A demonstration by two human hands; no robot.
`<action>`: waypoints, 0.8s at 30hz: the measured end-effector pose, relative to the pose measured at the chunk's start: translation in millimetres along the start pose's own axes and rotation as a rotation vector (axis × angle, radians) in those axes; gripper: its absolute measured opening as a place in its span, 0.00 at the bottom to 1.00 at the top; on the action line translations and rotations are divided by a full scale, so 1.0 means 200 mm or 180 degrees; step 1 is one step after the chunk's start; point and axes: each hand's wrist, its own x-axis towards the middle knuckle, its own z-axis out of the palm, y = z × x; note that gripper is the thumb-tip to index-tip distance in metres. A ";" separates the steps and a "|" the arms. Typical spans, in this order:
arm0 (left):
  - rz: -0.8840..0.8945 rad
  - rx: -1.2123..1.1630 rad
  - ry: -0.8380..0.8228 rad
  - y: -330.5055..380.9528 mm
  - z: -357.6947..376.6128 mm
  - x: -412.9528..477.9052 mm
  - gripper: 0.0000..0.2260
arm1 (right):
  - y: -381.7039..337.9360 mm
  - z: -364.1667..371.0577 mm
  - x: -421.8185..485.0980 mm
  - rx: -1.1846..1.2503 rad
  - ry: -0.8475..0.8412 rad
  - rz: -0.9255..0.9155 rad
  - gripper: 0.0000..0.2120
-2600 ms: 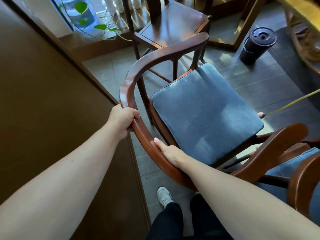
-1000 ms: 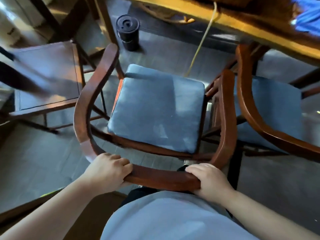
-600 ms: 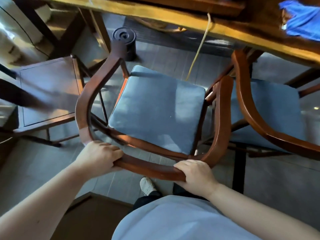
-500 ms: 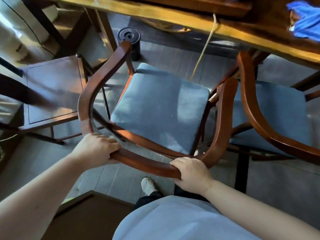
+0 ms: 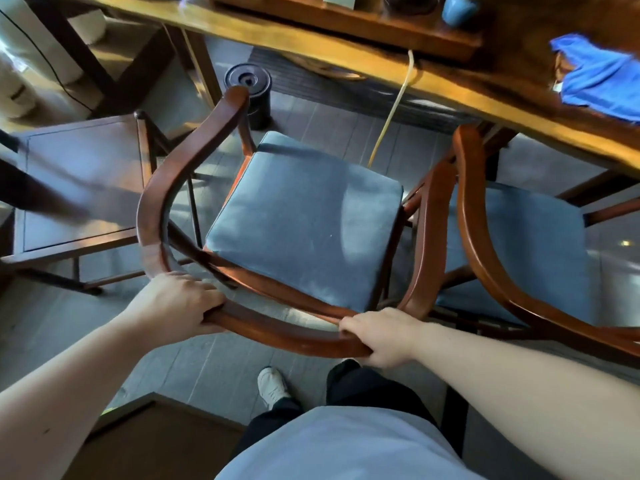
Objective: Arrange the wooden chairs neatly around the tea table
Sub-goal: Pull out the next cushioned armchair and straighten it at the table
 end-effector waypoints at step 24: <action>0.0371 -0.0247 0.0280 -0.13 0.02 0.29 0.26 | 0.20 -0.05 -0.08 0.0915 0.1463 0.0357 0.21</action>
